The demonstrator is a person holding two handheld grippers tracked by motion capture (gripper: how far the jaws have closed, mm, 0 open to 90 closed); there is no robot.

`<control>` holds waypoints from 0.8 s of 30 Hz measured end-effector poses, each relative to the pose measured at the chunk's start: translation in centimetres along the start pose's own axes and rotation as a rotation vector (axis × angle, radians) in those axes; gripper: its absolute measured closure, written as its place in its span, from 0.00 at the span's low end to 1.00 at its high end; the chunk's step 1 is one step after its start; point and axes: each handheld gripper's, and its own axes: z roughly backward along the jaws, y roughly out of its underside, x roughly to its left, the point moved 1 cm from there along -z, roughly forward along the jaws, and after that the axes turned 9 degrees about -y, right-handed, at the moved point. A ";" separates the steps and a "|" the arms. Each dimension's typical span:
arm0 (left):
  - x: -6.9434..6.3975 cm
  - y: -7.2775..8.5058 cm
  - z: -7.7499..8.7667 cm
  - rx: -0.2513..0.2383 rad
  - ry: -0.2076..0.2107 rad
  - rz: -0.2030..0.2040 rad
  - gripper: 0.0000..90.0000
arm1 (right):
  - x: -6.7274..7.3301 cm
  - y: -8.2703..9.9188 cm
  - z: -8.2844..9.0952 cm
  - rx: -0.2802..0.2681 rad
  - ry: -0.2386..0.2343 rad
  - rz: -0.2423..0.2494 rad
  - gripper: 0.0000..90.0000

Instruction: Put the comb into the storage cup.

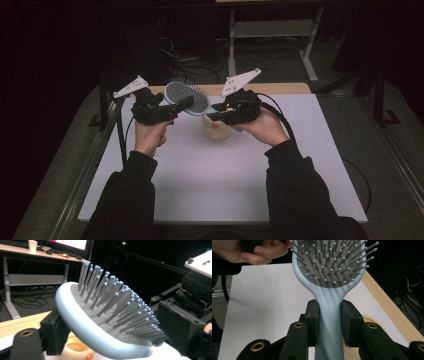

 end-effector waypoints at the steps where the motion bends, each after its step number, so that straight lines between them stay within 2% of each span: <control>1: 0.0 0.0 0.0 0.002 0.006 0.007 0.22 | 0.0 0.0 0.0 -0.005 0.008 0.000 0.76; 10: -0.1 0.1 -0.6 0.009 0.023 0.073 0.34 | 0.2 -0.1 -0.9 -0.005 0.055 0.010 0.76; 20: -0.2 0.2 -0.8 -0.001 0.024 0.089 0.43 | 0.3 -0.1 -1.6 -0.006 0.080 0.013 0.76; 24: -0.3 0.1 -0.7 -0.007 0.039 0.073 0.49 | 0.3 0.0 -1.8 -0.007 0.073 0.009 0.76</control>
